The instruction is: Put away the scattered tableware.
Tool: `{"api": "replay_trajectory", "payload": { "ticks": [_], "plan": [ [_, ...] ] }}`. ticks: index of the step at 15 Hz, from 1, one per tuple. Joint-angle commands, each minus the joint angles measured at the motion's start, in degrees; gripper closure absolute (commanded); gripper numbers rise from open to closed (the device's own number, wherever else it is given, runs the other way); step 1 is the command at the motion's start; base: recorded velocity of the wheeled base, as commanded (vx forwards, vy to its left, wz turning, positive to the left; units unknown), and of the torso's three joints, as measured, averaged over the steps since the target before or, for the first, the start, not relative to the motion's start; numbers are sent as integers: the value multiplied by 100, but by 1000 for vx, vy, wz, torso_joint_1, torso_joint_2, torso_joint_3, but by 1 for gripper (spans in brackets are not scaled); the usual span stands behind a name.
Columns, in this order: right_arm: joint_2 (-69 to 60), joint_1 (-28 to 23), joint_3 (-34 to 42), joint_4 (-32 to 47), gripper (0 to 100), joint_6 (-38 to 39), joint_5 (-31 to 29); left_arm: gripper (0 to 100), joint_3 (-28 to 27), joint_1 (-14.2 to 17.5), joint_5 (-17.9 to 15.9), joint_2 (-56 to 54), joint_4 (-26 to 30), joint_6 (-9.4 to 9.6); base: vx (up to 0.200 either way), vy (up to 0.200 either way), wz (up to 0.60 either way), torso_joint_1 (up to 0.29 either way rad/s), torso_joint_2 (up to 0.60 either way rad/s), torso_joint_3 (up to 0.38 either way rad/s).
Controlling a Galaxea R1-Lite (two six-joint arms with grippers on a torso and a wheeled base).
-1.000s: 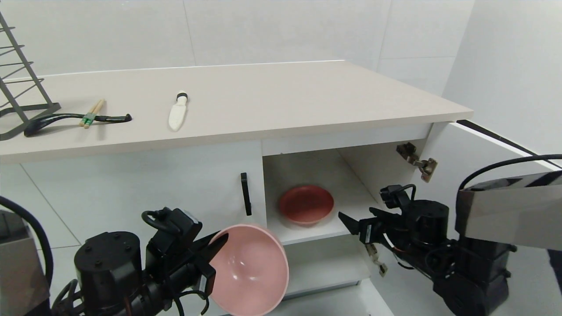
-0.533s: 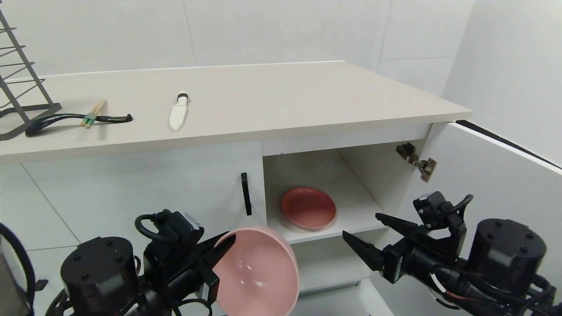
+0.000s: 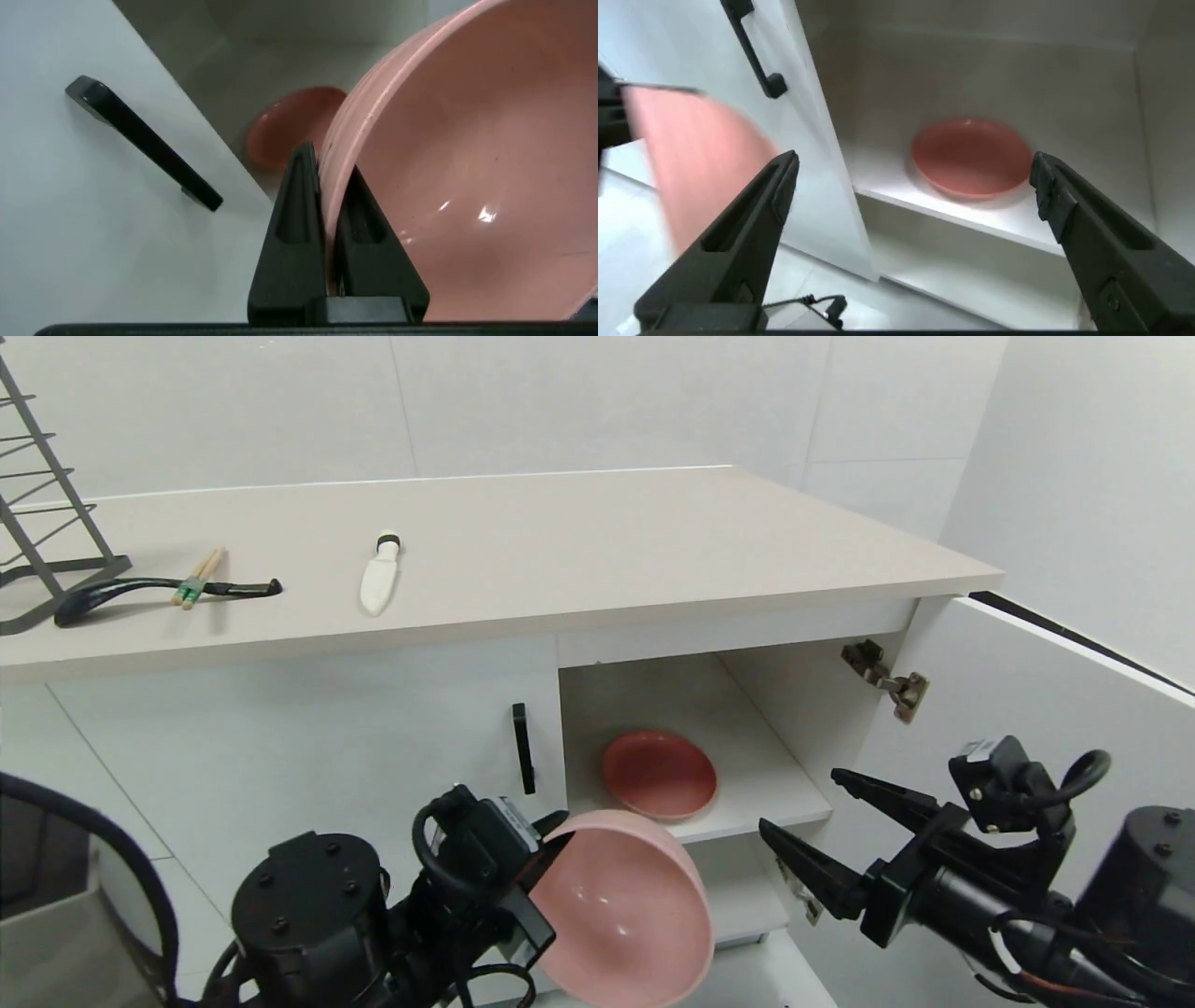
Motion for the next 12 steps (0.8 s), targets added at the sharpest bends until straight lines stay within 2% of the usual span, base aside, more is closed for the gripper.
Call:
{"api": "replay_trajectory", "payload": {
  "ticks": [1,2,4,5,11,12],
  "plan": [
    [-479,-101,306,-6,0,45,-5,100,-566,-337,390,585,-6,5,0,0,0,0,0,0],
    [-637,-391,306,-6,0,63,-5,100,-1129,-452,768,937,-6,-12,0,0,0,0,0,0],
    [-672,-698,306,-6,0,71,-5,100,-1682,-496,1251,1324,-6,-4,0,0,0,0,0,0],
    [-672,-804,306,-6,0,63,4,100,-1955,-557,1594,1508,-6,-56,0,0,0,0,0,0],
    [-575,-795,306,-6,0,63,-5,100,-2596,-619,2218,1877,-6,-144,0,0,0,0,0,0],
    [-338,-813,306,-6,0,63,-5,100,-2816,-619,2235,1948,-6,-223,0,0,0,0,0,0]
  ]
}}
